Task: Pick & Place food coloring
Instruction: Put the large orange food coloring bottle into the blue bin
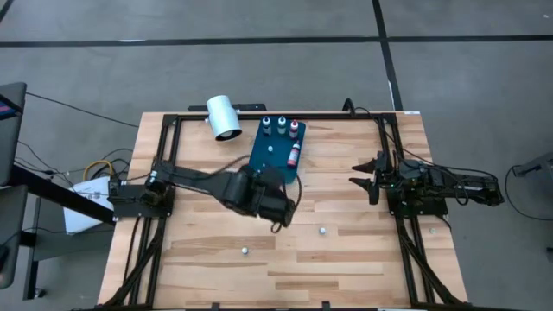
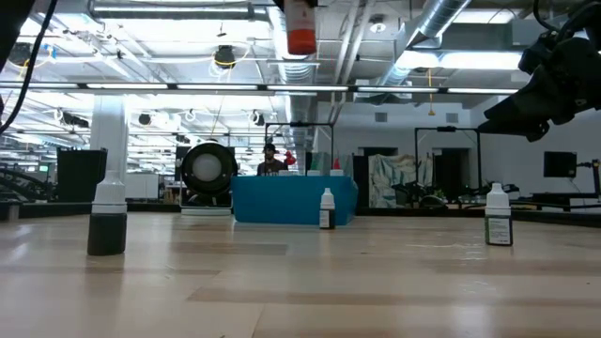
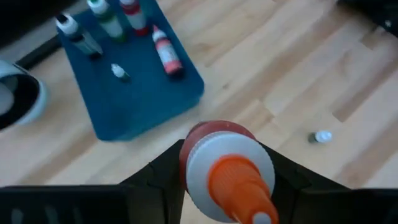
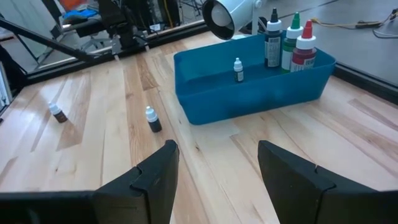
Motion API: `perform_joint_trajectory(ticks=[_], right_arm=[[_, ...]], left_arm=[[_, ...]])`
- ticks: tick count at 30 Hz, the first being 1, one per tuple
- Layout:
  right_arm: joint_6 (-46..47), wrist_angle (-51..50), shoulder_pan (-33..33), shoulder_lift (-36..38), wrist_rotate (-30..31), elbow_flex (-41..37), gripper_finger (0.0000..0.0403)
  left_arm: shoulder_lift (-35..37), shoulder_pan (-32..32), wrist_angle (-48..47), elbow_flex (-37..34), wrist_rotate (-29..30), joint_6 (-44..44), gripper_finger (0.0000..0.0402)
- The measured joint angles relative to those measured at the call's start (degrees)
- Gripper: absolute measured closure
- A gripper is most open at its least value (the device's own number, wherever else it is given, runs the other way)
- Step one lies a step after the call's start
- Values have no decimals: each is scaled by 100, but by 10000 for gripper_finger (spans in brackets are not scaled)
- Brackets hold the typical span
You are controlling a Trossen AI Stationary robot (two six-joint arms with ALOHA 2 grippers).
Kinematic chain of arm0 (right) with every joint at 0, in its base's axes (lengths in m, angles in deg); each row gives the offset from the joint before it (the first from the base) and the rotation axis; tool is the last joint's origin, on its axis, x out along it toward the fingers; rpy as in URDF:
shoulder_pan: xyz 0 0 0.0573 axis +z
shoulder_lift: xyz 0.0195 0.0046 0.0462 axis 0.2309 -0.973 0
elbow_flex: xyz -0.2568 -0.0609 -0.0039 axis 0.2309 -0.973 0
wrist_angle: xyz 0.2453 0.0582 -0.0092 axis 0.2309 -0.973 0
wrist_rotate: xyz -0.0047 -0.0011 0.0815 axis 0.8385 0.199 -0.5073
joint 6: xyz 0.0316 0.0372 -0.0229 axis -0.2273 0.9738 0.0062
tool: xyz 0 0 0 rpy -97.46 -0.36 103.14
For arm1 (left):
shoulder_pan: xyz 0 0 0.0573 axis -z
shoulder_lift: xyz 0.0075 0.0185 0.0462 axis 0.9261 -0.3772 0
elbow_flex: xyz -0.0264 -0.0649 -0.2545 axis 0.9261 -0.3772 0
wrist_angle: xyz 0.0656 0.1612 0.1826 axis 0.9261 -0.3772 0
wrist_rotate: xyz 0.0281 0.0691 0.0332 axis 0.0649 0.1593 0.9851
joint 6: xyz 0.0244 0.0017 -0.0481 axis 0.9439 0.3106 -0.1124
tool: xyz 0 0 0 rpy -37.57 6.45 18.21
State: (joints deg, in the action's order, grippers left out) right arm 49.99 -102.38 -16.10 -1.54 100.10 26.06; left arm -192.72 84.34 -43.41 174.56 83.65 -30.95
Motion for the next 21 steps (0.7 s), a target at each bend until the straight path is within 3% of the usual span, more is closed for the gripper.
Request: perform_joint_trajectory(ticks=[16, 21], right_arm=[[0, 0, 0, 0, 1, 0, 196], [0, 0, -1, 0, 1, 0, 196]], left_arm=[[130, -644, -43, -4, -31, 786, 263], [128, -886, 85, -4, 208, 1062, 262]])
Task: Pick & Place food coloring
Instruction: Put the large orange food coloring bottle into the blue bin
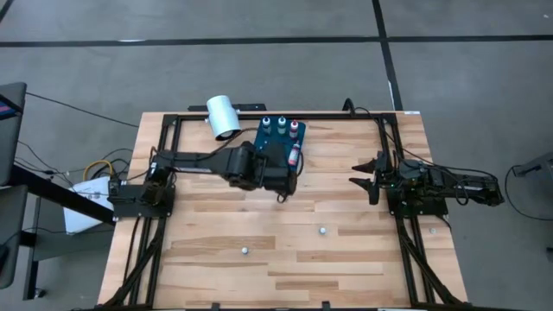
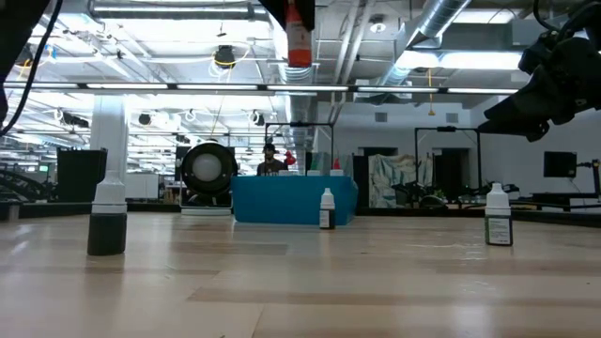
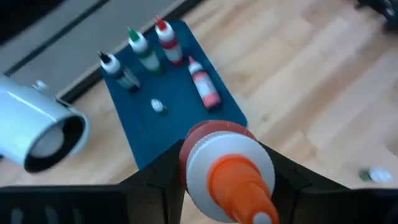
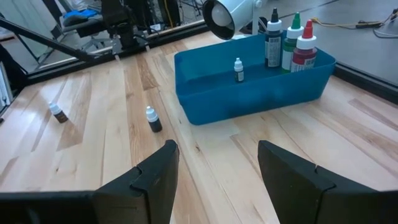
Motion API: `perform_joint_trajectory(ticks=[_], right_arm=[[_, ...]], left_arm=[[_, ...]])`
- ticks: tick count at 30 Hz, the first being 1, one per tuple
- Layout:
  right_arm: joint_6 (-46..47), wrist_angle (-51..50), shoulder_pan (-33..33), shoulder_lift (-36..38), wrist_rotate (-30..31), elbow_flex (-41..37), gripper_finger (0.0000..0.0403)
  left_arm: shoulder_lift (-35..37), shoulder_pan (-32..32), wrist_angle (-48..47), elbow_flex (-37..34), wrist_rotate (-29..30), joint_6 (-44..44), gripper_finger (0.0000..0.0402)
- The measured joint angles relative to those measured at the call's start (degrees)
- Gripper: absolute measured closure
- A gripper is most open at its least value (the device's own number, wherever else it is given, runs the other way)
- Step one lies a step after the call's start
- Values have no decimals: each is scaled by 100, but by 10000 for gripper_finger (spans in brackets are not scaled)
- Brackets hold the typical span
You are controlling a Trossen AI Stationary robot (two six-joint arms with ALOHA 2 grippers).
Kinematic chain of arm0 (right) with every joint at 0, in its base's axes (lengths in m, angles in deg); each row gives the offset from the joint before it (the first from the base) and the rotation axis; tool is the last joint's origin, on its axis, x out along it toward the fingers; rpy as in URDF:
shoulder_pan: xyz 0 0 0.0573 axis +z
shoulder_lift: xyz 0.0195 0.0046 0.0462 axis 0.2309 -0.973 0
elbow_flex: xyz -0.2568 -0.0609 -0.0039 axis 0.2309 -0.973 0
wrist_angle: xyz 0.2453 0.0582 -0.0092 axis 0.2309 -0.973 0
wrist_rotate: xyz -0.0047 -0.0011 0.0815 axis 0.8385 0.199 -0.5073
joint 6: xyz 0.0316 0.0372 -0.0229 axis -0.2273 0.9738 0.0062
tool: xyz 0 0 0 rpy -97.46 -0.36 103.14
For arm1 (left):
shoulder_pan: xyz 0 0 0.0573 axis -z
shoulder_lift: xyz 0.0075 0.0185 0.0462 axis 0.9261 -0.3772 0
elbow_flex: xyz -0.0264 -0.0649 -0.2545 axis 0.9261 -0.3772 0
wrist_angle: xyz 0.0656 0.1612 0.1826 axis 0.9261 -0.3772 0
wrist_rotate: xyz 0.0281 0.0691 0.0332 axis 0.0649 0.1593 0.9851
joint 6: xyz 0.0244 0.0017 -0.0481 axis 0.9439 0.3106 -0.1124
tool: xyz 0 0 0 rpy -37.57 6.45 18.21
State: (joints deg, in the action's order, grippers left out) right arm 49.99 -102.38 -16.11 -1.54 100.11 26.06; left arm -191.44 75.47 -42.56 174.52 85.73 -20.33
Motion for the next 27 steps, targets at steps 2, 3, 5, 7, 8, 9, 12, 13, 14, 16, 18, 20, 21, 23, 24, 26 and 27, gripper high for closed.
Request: perform_joint_trajectory(ticks=[2, 3, 5, 7, 8, 9, 12, 13, 14, 16, 18, 20, 21, 23, 24, 26, 27], right_arm=[[0, 0, 1, 0, 0, 0, 196], [0, 0, 1, 0, 0, 0, 196], [0, 0, 1, 0, 0, 0, 196], [0, 0, 0, 0, 0, 0, 196], [0, 0, 1, 0, 0, 0, 196], [0, 0, 2, 0, 0, 0, 196], [0, 0, 2, 0, 0, 0, 196], [0, 0, 0, 0, 0, 0, 196], [0, 0, 1, 0, 0, 0, 196], [0, 0, 2, 0, 0, 0, 196], [0, 0, 2, 0, 0, 0, 196], [0, 0, 1, 0, 0, 0, 196], [0, 0, 1, 0, -1, 0, 196], [0, 0, 2, 0, 0, 0, 196], [0, 0, 2, 0, 0, 0, 196], [0, 0, 2, 0, 0, 0, 196], [0, -2, 2, 0, 0, 0, 196]], left_arm=[[-1, -205, 178, -2, 53, 235, 262], [-2, -307, 279, -2, 89, 390, 262], [-2, -523, 434, -2, 144, 679, 262], [-2, -745, 580, -2, 135, 991, 262], [-2, -855, 640, -2, 128, 1138, 262], [-2, -958, 695, -2, 128, 1271, 262], [-2, -1267, 838, -2, 119, 1612, 262], [-2, -1359, 910, -2, 94, 1721, 262], [-2, -1450, 970, -2, 76, 1824, 262], [-2, -1628, 1060, -2, 3, 2012, 262], [-2, -1781, 1122, -2, -155, 2161, 262], [-4, -1901, 1158, -2, -310, 2276, 262], [-4, -1948, 1153, -2, -329, 2304, 262], [-4, -2019, 1154, -2, -330, 2380, 262], [-4, -2042, 1153, -2, -330, 2411, 262], [-4, -2070, 1153, -2, -365, 2454, 262], [-4, -2082, 1153, -2, -412, 2467, 262]])
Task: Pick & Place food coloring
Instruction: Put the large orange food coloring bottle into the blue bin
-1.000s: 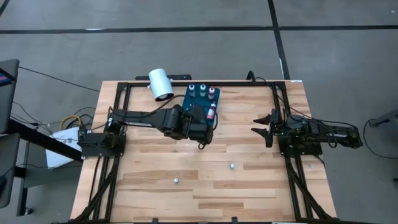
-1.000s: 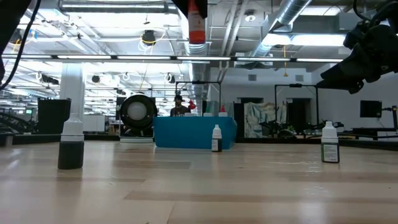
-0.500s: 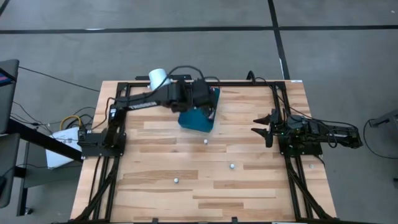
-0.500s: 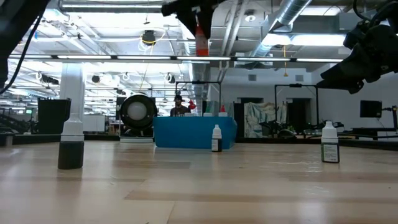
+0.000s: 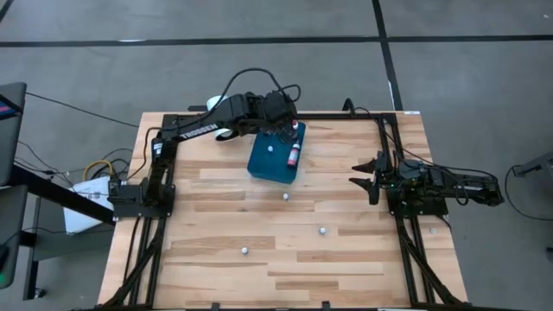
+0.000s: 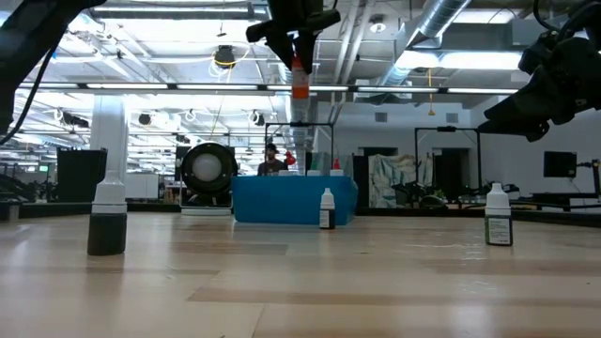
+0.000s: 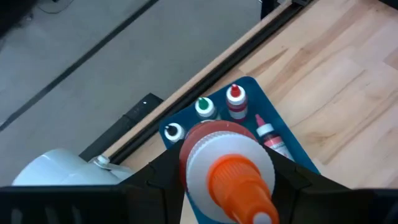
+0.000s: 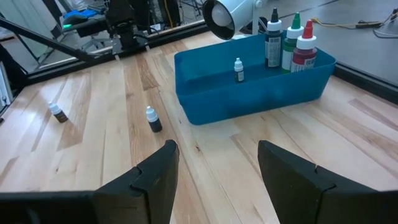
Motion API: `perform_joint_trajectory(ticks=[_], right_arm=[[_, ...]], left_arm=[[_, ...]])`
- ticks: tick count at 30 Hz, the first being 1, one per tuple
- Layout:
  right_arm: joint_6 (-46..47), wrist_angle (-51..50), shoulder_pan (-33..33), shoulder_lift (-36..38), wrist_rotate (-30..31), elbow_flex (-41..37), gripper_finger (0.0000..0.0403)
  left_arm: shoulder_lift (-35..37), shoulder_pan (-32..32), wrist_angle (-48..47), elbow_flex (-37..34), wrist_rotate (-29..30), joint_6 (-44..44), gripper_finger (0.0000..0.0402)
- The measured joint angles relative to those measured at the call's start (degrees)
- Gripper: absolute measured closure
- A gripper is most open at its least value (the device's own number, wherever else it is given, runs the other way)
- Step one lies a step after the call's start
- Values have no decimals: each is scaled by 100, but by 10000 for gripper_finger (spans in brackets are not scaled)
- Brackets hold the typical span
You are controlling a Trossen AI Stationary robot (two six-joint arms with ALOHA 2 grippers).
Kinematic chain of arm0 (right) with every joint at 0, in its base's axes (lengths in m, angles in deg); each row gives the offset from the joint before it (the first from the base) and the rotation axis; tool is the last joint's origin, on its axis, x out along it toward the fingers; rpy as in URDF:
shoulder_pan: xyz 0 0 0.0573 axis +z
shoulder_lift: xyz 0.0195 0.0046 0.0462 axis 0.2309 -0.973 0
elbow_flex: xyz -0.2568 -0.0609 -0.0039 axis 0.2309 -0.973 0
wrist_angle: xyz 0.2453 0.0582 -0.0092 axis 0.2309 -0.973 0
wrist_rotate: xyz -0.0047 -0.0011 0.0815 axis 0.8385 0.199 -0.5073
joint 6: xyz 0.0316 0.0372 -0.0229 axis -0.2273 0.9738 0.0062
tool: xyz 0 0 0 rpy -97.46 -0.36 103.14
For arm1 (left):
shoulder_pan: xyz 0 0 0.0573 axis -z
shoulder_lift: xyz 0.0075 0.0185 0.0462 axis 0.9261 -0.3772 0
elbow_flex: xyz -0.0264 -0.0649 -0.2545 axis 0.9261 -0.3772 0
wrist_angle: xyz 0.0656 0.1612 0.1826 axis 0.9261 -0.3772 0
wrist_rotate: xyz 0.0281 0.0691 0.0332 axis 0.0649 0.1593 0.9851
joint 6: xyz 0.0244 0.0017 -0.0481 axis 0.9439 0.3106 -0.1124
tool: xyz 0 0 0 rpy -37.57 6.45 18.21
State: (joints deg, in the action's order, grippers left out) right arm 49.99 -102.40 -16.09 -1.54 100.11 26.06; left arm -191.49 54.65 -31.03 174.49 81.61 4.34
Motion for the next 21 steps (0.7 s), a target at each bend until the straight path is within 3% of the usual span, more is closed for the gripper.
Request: perform_joint_trajectory(ticks=[12, 21], right_arm=[[-2, 2, 0, 0, 0, 0, 196], [-2, 2, -1, 0, 0, 0, 196]], left_arm=[[-42, -38, 26, -82, -130, -2, 262], [-46, -36, 1473, -1318, -402, 64, 262]])
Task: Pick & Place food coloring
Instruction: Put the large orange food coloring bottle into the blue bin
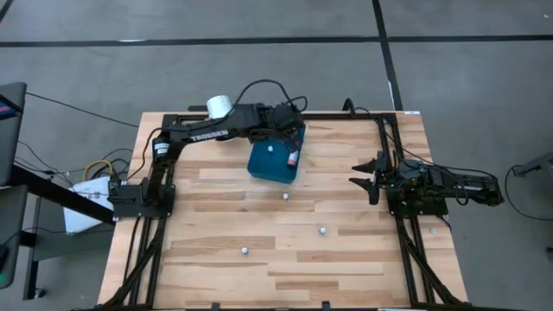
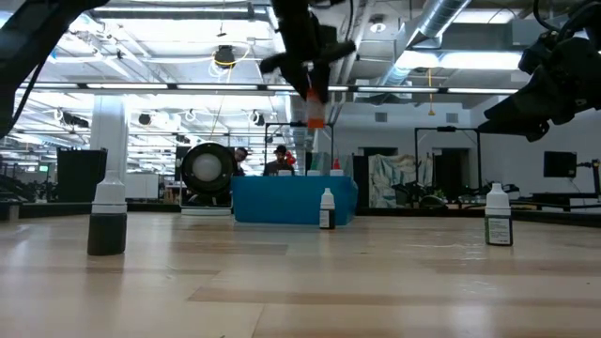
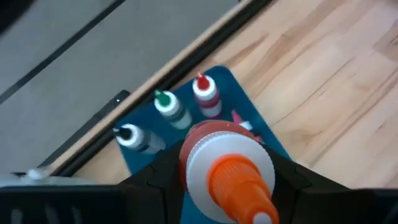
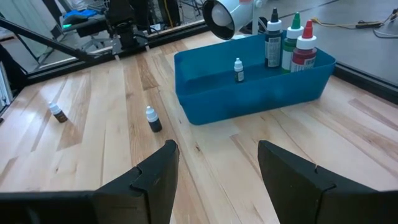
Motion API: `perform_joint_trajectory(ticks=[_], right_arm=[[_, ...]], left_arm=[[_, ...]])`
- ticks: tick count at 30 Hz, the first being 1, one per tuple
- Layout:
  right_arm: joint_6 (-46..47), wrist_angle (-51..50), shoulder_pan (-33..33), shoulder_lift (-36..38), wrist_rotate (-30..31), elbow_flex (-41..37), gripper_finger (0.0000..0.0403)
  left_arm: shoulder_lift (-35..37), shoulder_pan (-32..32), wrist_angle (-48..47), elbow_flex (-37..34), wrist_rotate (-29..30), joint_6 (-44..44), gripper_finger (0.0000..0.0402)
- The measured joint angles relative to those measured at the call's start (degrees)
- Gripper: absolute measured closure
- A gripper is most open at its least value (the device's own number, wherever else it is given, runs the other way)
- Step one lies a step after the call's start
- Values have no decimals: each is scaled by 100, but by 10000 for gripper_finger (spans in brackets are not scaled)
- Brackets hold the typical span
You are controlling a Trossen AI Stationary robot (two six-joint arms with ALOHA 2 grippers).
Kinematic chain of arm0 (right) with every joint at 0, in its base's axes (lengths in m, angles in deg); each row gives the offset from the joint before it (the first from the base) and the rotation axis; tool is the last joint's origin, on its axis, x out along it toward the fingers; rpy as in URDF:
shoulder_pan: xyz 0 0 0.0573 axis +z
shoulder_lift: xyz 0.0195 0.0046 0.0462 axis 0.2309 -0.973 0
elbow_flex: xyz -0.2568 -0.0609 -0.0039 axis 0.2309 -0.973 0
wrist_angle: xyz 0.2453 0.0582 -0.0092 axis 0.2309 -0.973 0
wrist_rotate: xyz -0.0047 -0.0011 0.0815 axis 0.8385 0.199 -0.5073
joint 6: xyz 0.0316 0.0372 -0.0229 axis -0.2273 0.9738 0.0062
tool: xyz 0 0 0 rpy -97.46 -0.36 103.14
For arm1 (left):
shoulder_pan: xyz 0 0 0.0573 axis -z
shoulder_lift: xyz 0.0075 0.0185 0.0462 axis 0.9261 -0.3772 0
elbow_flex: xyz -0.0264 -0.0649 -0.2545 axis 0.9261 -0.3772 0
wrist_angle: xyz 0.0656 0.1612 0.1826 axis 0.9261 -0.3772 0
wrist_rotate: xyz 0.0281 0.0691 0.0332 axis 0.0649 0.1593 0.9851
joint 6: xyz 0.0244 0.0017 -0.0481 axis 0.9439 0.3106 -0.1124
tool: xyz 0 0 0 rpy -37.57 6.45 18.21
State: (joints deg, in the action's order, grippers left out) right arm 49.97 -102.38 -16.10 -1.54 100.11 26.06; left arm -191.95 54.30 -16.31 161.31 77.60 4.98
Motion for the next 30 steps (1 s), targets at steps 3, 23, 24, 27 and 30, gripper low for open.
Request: perform_joint_trajectory(ticks=[3, 23, 24, 27, 30], right_arm=[[0, -2, 1, 0, 0, 0, 196], [0, -2, 0, 0, 0, 0, 196], [0, -2, 1, 0, 0, 0, 196], [0, -2, 0, 0, 0, 0, 196], [2, -2, 1, 0, 0, 0, 196]], left_arm=[[-6, -35, 332, -359, 14, 45, 262], [2, -234, 2530, -2179, -241, 47, 262], [2, -234, 2561, -2209, -233, 57, 262], [2, -231, 2720, -2311, -220, 165, 262], [2, -231, 2846, -2437, -223, 194, 262]])
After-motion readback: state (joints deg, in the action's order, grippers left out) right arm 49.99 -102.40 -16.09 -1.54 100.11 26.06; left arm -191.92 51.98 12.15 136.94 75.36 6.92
